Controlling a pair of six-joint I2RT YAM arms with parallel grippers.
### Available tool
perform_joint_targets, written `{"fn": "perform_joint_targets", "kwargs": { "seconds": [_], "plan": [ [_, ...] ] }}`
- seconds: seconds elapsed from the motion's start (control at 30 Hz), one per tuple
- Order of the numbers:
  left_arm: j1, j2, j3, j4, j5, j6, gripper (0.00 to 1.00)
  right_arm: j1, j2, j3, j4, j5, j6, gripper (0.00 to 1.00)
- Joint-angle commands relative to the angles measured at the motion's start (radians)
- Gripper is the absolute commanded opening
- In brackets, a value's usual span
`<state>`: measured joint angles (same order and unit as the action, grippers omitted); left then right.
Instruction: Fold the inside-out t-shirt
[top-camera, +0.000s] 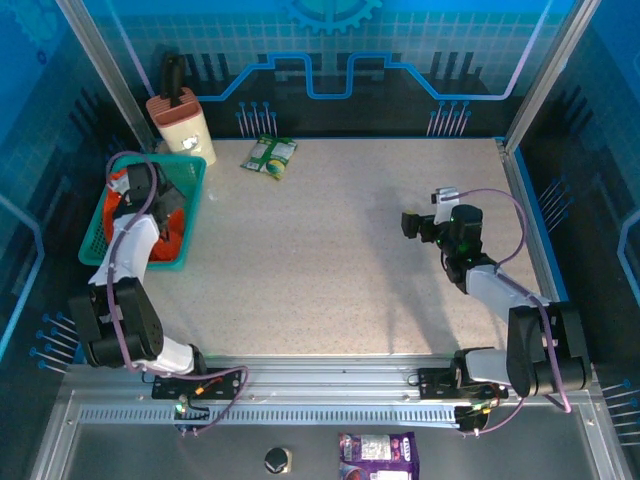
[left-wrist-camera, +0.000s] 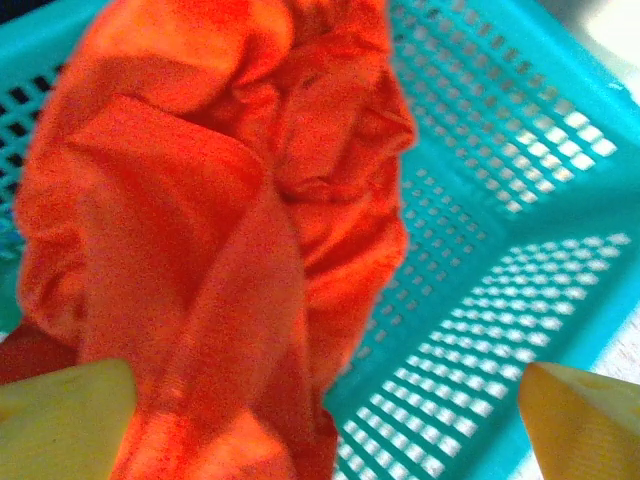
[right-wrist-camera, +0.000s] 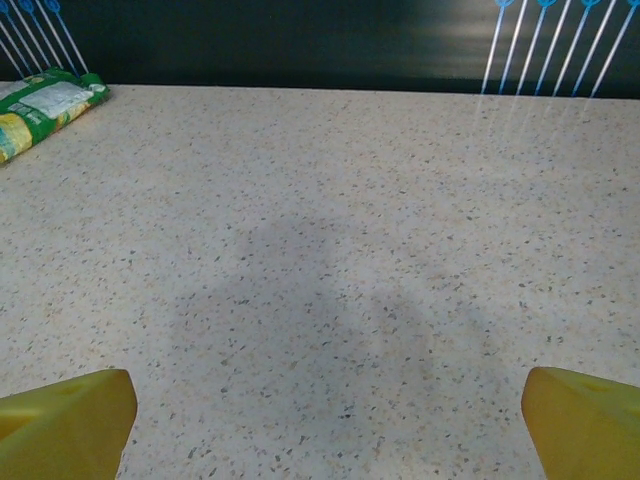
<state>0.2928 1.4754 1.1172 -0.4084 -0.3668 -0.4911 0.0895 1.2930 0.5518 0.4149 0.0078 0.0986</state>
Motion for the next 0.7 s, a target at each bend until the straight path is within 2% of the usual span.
{"fn": "perform_joint_targets", "kwargs": {
  "seconds": [0.0, 0.13, 0.37, 0.43, 0.57, 0.67],
  "plan": [
    [0.064, 0.074, 0.092, -0.105, 0.029, -0.045, 0.98, 0.026, -0.017, 0.036, -0.025, -0.001, 0.013, 1.00],
    [0.099, 0.167, 0.169, -0.129, 0.038, -0.041, 0.97, 0.044, -0.014, 0.048, -0.043, 0.003, 0.008, 1.00],
    [0.130, 0.313, 0.237, -0.139, 0.094, -0.039, 0.87, 0.080, -0.022, 0.060, -0.087, 0.019, -0.008, 1.00],
    [0.141, 0.342, 0.240, -0.128, 0.112, -0.043, 0.77, 0.092, -0.031, 0.062, -0.101, 0.031, -0.013, 1.00],
    [0.149, 0.366, 0.245, -0.114, 0.144, -0.044, 0.43, 0.117, -0.054, 0.063, -0.124, 0.052, -0.023, 1.00],
    [0.150, 0.336, 0.229, -0.095, 0.151, -0.038, 0.22, 0.137, -0.064, 0.071, -0.139, 0.066, -0.034, 0.99]
  ]
}}
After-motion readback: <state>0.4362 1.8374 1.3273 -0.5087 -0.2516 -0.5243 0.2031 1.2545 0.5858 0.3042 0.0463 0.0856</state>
